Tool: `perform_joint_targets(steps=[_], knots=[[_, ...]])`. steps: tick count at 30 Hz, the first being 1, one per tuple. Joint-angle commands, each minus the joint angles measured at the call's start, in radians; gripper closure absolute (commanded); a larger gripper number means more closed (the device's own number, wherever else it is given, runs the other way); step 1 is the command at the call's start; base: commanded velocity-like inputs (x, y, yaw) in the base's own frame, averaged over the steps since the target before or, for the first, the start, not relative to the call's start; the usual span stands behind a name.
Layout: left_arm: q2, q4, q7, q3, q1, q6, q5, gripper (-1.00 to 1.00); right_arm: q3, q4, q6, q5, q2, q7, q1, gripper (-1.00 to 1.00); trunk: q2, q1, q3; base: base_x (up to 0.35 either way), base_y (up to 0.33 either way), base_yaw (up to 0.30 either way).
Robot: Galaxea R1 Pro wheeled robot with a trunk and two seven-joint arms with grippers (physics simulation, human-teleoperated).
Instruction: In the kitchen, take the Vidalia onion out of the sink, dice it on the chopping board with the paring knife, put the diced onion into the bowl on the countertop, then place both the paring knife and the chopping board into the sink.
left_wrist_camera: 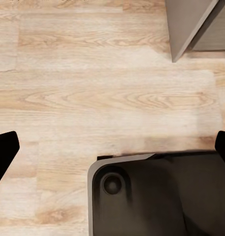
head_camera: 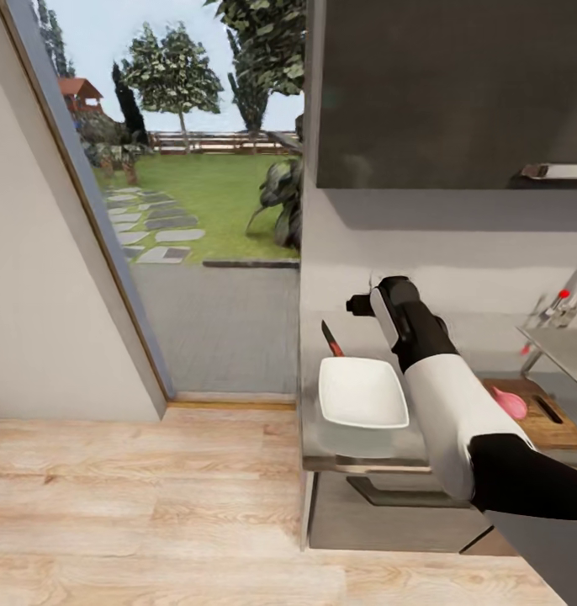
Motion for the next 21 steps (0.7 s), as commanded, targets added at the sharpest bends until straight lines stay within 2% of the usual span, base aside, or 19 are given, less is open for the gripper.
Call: perform_joint_targets(steps=[1,5,21], knots=[[0.001,-0.001,-0.004,-0.002,0.0,-0.001,0.007,-1.0,0.001,0.015,0.004,-0.002,0.0,-0.004,-0.001,-1.0,-0.002,0.001,-0.002,0.114,0.007,0.0],[0.0,-0.001,-0.004,-0.002,0.0,-0.001,0.007,-1.0,0.001,0.085,0.005,-0.004,-0.001,-0.005,-0.001,-1.0,-0.002,0.001,-0.002,0.106,0.002,0.0],[-0.008,-0.001,-0.005,-0.002,0.0,-0.001,0.007,-1.0,0.003,0.14,0.007,-0.008,0.006,-0.004,-0.001,-1.0,-0.002,0.001,-0.002,0.251,0.0,0.0]])
